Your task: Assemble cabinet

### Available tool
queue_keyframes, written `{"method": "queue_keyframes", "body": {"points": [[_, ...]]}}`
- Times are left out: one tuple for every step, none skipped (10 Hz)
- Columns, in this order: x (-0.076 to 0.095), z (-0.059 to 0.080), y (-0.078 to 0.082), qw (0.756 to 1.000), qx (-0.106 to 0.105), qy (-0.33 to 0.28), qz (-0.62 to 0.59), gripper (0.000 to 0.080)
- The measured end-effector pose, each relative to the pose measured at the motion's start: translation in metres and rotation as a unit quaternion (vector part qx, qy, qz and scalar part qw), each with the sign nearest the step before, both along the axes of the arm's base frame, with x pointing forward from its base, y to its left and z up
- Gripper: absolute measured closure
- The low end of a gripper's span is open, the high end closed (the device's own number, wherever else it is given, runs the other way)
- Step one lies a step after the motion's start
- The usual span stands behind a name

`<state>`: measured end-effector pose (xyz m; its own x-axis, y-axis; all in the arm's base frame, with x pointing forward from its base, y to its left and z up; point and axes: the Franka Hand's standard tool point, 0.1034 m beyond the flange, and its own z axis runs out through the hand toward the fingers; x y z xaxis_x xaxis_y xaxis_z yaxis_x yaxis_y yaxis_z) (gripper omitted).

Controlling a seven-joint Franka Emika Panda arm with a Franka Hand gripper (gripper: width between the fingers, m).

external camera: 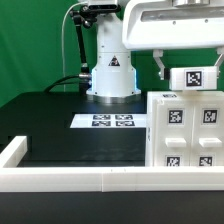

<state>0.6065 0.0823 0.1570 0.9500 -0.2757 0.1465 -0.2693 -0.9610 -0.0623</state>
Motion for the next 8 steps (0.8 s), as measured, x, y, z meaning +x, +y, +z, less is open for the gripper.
{"method": "queue_keyframes", "body": {"points": [[0.0, 0.0, 0.001, 0.999, 0.01, 0.0, -0.041, 0.0235], [-0.001, 0.0, 0.001, 0.996, 0.024, -0.003, -0.087, 0.0235], [-0.002, -0.001, 0.003, 0.987, 0.042, -0.001, -0.153, 0.0234], [-0.002, -0.001, 0.005, 0.979, 0.053, 0.0, -0.197, 0.0234], [-0.003, -0.001, 0.008, 0.97, 0.061, 0.002, -0.235, 0.0233], [-0.002, -0.001, 0.01, 0.957, 0.073, 0.004, -0.279, 0.0233], [-0.002, -0.002, 0.01, 0.943, 0.084, 0.006, -0.322, 0.0233], [-0.001, -0.002, 0.011, 0.927, 0.093, 0.007, -0.362, 0.0233]]}}
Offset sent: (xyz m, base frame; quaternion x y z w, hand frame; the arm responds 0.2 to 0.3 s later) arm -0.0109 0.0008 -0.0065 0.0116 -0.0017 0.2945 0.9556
